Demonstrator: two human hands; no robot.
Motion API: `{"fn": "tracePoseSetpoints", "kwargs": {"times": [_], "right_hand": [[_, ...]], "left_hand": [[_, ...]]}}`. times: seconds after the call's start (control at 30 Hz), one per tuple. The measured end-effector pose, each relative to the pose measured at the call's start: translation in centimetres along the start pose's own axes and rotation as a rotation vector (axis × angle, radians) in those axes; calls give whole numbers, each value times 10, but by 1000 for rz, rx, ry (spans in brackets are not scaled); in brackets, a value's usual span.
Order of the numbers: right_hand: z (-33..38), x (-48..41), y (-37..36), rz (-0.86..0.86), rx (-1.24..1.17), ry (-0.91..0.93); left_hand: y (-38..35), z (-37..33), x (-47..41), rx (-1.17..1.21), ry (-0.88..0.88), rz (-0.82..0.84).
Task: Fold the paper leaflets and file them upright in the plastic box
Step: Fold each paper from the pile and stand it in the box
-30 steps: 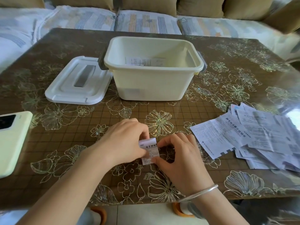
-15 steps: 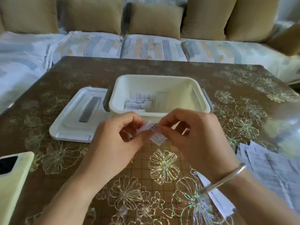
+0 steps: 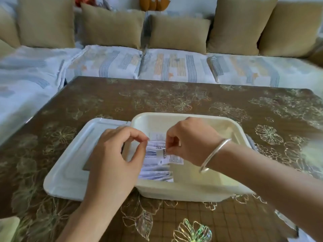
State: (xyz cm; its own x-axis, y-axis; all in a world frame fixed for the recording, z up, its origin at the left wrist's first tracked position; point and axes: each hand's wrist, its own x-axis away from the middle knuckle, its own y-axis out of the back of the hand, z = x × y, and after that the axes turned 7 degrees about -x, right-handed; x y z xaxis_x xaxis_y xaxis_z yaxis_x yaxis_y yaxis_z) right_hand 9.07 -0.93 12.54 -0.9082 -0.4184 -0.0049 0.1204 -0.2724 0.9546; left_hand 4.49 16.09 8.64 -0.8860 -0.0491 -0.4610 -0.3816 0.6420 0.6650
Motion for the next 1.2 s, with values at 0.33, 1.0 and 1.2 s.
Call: {"fn": "tracePoseSetpoints", "kwargs": {"times": [0.33, 1.0, 1.2], "right_hand": [[-1, 4, -10, 84, 36, 9], [14, -14, -28, 175, -116, 67], [-6, 55, 23, -158, -487, -33]], "left_hand": [[0, 1, 2, 16, -36, -26], [4, -4, 5, -4, -62, -182], [30, -43, 21, 4, -208, -159]]}}
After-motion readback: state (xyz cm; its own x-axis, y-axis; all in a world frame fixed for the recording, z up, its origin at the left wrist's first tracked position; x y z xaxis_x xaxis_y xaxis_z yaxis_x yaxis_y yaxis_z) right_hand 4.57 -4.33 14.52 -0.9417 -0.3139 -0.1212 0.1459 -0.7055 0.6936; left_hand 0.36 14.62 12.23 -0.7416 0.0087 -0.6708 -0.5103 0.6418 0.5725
